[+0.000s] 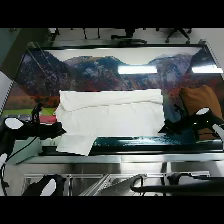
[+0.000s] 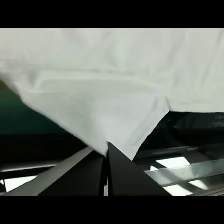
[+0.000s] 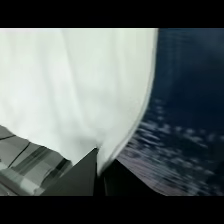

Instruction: Fold the shirts.

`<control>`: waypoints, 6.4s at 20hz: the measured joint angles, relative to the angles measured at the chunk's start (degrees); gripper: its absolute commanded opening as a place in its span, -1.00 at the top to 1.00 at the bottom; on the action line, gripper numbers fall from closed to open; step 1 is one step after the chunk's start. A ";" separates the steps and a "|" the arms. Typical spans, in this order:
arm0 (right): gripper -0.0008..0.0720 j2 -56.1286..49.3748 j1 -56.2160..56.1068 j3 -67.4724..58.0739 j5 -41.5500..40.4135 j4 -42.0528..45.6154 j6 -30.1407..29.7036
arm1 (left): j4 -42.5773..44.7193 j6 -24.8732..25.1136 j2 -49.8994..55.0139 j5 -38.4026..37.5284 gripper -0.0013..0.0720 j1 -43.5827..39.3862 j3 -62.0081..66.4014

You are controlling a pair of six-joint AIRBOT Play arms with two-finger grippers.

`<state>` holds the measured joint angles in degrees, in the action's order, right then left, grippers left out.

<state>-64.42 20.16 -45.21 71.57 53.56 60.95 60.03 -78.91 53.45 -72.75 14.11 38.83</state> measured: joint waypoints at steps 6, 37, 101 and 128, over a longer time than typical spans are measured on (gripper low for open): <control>0.91 12.39 3.30 -0.24 5.05 9.09 11.82 | 10.25 -2.58 -10.84 -10.29 0.93 0.02 0.61; -0.40 -5.40 1.44 -14.91 -18.73 -5.81 -2.67 | 1.79 -2.34 44.89 -8.07 -0.96 -4.92 48.72; -0.77 -6.14 -34.07 -27.65 -20.55 -15.69 -4.07 | -32.52 2.99 21.94 -14.93 0.93 -18.27 77.50; 0.91 -5.01 -3.52 -44.61 -5.14 -26.49 1.01 | -32.61 3.54 21.94 -16.92 0.93 -17.66 77.50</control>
<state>-69.43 16.64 -89.82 66.43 27.07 61.95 27.42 -75.37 75.40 -89.67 -3.55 116.33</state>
